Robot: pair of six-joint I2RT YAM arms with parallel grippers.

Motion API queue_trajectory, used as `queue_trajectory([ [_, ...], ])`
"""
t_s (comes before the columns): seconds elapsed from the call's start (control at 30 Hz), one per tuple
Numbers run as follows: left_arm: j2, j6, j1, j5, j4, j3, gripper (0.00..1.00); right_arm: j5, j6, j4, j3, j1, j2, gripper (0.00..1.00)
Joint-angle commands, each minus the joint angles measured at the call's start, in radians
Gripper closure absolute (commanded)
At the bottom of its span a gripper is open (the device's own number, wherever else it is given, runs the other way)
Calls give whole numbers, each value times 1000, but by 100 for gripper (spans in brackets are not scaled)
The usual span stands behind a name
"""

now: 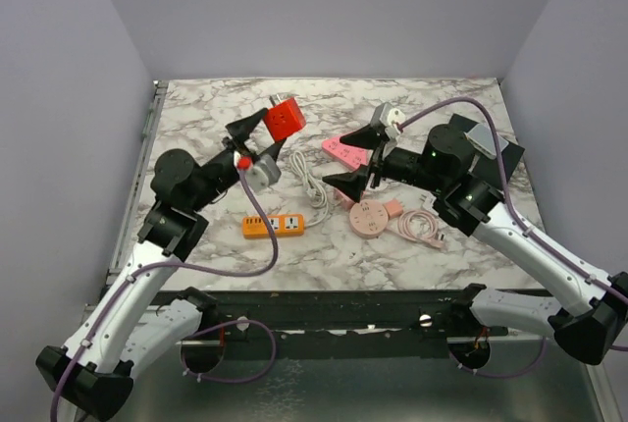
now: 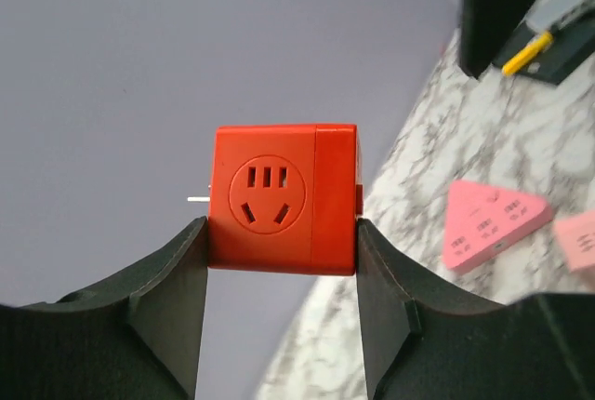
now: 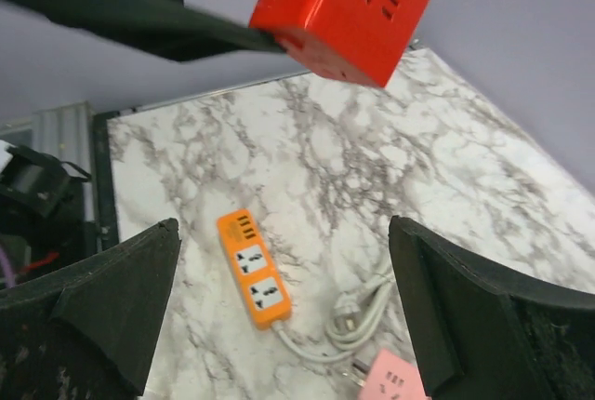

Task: Insert the plug
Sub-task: Pick up the plug from the center of the board.

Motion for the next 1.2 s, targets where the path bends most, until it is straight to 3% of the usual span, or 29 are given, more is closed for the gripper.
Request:
queue_trajectory([
  [0.0,59,-586,1,-105,-216,132,100,126,-195,4,-78,1,-73,0],
  [0.17,100,-920,1,-1,-268,156,100,202,-311,21,-105,2,-70,0],
  [0.33,138,-1086,1,-48,-282,173,100,206,-345,91,-110,18,-60,0],
  [0.5,195,-1215,2,-116,-294,195,100,183,-376,48,-44,72,22,0],
  [0.8,216,-1304,10,-161,-296,204,100,216,-338,64,-8,108,120,0],
  [1.0,221,-1341,13,-151,-300,197,100,374,-314,113,19,122,190,0],
  [1.17,217,-1341,14,-160,-299,187,100,386,-276,141,32,132,233,0],
])
